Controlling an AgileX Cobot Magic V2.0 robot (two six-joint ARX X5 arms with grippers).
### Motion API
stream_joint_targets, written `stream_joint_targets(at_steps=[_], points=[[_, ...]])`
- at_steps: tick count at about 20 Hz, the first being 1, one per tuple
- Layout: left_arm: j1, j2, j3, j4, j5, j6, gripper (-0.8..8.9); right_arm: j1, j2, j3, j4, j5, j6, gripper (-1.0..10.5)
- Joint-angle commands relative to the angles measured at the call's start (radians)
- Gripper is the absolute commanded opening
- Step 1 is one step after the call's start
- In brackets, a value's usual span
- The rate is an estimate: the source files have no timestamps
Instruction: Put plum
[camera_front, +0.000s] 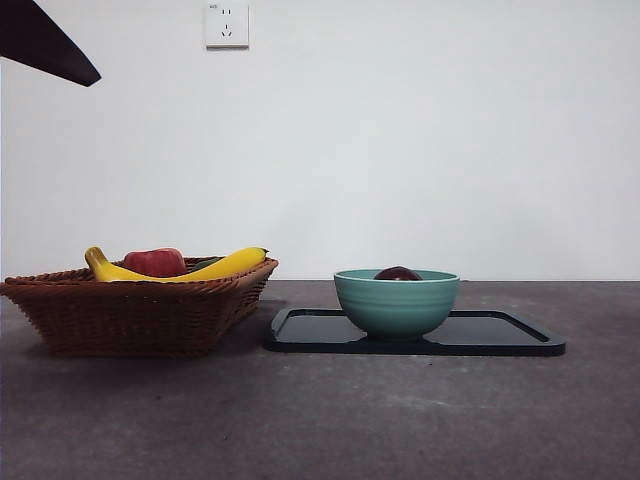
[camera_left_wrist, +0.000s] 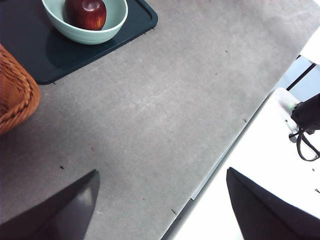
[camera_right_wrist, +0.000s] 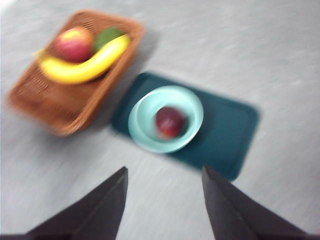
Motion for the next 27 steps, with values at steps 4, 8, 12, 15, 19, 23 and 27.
stream_joint_targets(at_steps=[4, 8, 12, 15, 19, 23, 27], points=[[-0.006, 0.004, 0.008, 0.011, 0.004, 0.001, 4.04, 0.026, -0.246, -0.298, 0.003, -0.081, 0.032, 2.4], [-0.006, 0.004, 0.008, 0.011, 0.004, 0.001, 4.04, 0.028, -0.371, -0.406, 0.002, -0.126, 0.043, 2.4], [-0.006, 0.004, 0.008, 0.011, 0.004, 0.001, 4.04, 0.028, -0.401, -0.407, 0.008, -0.126, 0.043, 2.4], [-0.006, 0.004, 0.008, 0.011, 0.004, 0.001, 4.04, 0.028, -0.397, -0.407, 0.01, -0.126, 0.043, 2.4], [-0.006, 0.004, 0.008, 0.011, 0.004, 0.001, 4.04, 0.028, -0.397, -0.407, 0.01, -0.126, 0.043, 2.4], [-0.006, 0.004, 0.008, 0.012, 0.004, 0.001, 4.04, 0.028, -0.397, -0.407, 0.009, -0.126, 0.043, 2.4], [-0.006, 0.004, 0.008, 0.043, 0.004, -0.003, 4.04, 0.028, -0.397, -0.407, 0.009, -0.126, 0.043, 2.4]])
